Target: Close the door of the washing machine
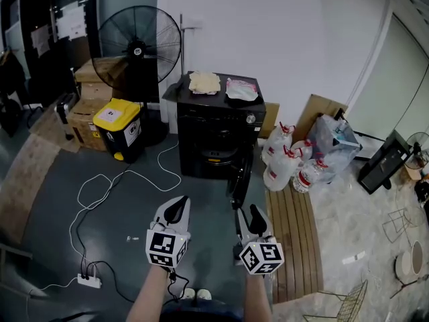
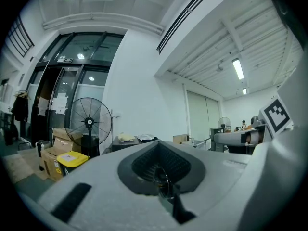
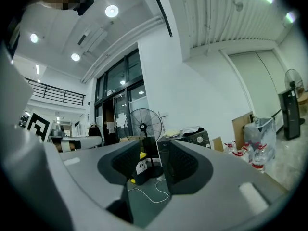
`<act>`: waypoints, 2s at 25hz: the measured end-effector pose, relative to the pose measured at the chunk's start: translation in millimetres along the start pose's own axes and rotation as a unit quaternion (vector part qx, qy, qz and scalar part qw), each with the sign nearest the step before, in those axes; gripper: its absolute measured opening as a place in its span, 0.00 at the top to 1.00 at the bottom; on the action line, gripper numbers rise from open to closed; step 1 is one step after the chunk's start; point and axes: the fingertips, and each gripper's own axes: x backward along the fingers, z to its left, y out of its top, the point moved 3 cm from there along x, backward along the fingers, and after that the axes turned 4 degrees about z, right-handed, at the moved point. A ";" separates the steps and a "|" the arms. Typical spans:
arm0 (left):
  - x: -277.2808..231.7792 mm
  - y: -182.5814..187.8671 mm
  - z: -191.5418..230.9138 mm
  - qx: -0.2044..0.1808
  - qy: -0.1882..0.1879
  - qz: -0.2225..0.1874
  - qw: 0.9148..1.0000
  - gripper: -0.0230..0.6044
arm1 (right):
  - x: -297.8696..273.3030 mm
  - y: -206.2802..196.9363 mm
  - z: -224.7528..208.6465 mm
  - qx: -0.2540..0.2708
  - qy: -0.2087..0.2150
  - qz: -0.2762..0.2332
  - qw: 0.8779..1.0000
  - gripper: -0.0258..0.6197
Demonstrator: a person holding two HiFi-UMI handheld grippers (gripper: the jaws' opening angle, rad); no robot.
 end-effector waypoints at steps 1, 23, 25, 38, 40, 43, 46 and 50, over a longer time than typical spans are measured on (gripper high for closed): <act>-0.9 -0.4 2.1 0.001 0.000 0.000 1.000 0.95 | -2.0 -0.7 -0.3 0.001 0.002 0.001 1.000 0.67; -81.4 -27.9 73.9 0.019 -0.012 0.012 1.000 0.95 | -79.6 -30.5 -45.6 -0.011 -0.041 0.026 0.999 0.55; -107.6 -33.5 82.6 0.018 -0.012 0.014 1.000 0.95 | -102.0 -35.5 -63.4 -0.010 -0.043 0.029 0.999 0.55; -330.9 -21.0 151.6 0.015 0.005 0.027 1.000 0.95 | -300.2 -21.1 -214.6 -0.025 -0.050 0.055 0.997 0.54; -357.3 -18.3 158.3 0.013 0.007 0.028 0.999 0.95 | -326.1 -19.2 -229.0 -0.026 -0.044 0.060 0.997 0.54; -382.1 -15.7 168.3 0.015 0.015 0.033 0.999 0.95 | -356.9 -18.9 -243.5 -0.029 -0.037 0.066 0.997 0.54; -398.8 -15.3 180.0 0.020 0.024 0.041 0.999 0.95 | -378.0 -21.7 -253.2 -0.031 -0.035 0.077 0.996 0.54; -417.9 -11.6 196.2 0.016 0.030 0.047 0.998 0.95 | -392.0 -31.9 -266.0 -0.041 -0.047 0.093 0.994 0.54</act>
